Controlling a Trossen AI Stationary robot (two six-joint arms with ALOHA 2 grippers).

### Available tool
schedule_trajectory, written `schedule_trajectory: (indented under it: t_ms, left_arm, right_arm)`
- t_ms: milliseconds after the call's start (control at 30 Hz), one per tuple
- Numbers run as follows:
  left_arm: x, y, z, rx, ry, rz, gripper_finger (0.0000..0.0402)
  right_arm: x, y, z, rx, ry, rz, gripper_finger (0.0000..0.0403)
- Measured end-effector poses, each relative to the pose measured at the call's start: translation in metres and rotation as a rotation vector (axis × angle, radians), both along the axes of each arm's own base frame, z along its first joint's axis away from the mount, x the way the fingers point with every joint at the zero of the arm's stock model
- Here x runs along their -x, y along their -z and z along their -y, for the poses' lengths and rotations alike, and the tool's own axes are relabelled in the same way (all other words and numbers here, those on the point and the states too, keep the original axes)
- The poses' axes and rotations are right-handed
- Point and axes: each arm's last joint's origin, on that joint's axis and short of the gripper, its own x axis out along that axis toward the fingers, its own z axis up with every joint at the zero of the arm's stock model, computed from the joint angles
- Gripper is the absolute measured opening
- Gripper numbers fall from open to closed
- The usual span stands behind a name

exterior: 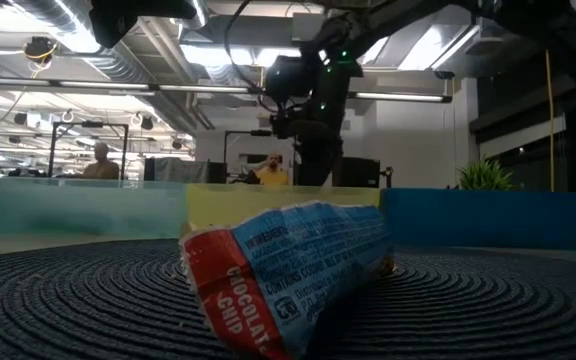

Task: Pick and place Granola Bars by type
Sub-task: Put the red granola bar into the blue bin

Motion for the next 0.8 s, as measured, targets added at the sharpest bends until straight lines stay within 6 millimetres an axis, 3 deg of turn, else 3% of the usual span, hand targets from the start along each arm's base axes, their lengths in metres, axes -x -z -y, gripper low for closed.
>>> schedule_trajectory:
  t_ms: [167, 267, 533, 700, 800]
  left_arm:
    - [0.000, 0.000, 0.000, -0.007, 0.005, -0.003, 0.0092]
    - [0.000, 0.000, 0.001, 0.000, 0.023, -0.006, 0.0092]
    - [-0.001, 0.009, 0.013, 0.049, 0.217, -0.088, 0.0092]
    - [-0.005, 0.023, 0.026, 0.023, 0.398, -0.184, 0.0092]
    - [-0.008, 0.032, 0.031, -0.012, 0.517, -0.234, 0.0092]
  right_arm:
    - [0.005, -0.028, -0.013, 0.087, 0.010, 0.024, 0.0178]
    - [0.013, -0.054, -0.033, 0.126, 0.021, 0.042, 0.0170]
    - [0.041, -0.129, -0.127, 0.280, -0.033, 0.211, 0.0140]
    - [0.061, -0.156, -0.184, 0.348, -0.083, 0.322, 0.0129]
    - [0.070, -0.162, -0.213, 0.322, -0.100, 0.368, 0.0126]
